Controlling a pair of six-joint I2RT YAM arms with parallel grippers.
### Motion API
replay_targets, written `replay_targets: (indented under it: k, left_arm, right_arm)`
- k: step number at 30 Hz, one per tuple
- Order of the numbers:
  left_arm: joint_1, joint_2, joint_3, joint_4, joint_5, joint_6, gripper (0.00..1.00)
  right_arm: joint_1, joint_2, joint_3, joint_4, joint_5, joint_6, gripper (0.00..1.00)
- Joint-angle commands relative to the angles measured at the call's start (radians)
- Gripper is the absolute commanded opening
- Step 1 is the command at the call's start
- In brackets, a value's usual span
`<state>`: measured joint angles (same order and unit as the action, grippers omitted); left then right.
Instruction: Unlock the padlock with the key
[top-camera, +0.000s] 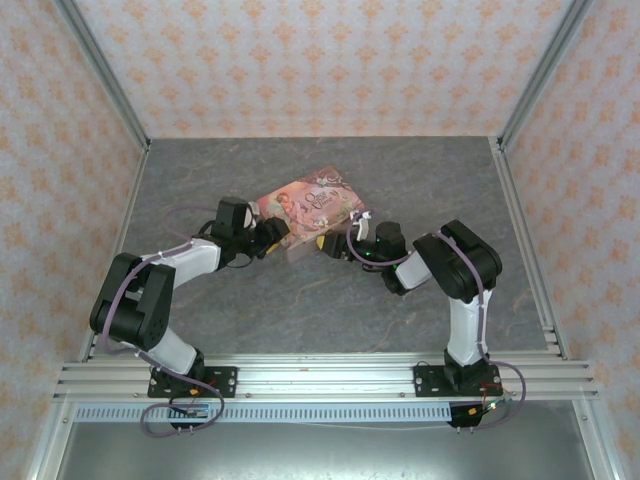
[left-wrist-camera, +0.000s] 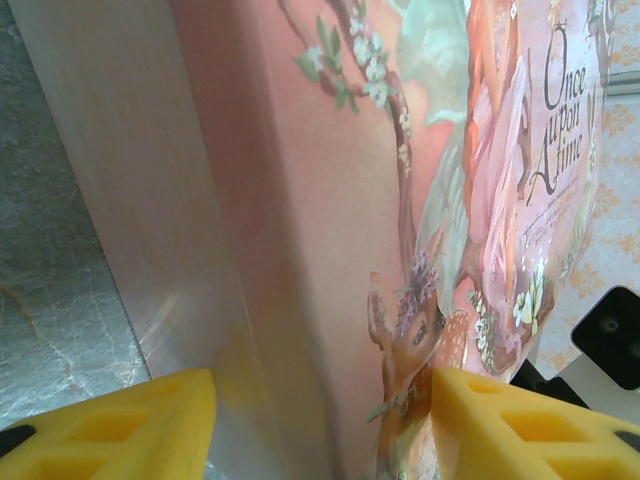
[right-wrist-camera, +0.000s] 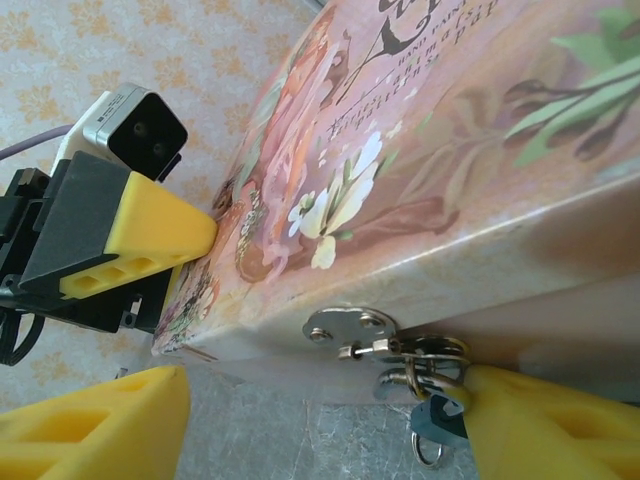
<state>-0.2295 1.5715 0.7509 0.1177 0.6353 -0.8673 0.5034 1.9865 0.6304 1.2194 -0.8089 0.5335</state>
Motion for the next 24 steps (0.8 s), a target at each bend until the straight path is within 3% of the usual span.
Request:
replay_targets:
  k: [1, 15, 24]
  left_arm:
    - [-0.005, 0.021, -0.015, -0.080, -0.057, -0.008, 0.57]
    - [-0.005, 0.023, -0.012, -0.087, -0.063, -0.009, 0.57]
    - [-0.006, 0.022, -0.011, -0.091, -0.069, -0.007, 0.57]
  right_arm:
    - [0.004, -0.012, -0.019, 0.085, -0.033, -0.011, 0.69]
    - [0.004, -0.042, -0.047, 0.047, -0.029, -0.034, 0.41]
    - [-0.003, -0.048, -0.040, -0.017, 0.002, -0.039, 0.14]
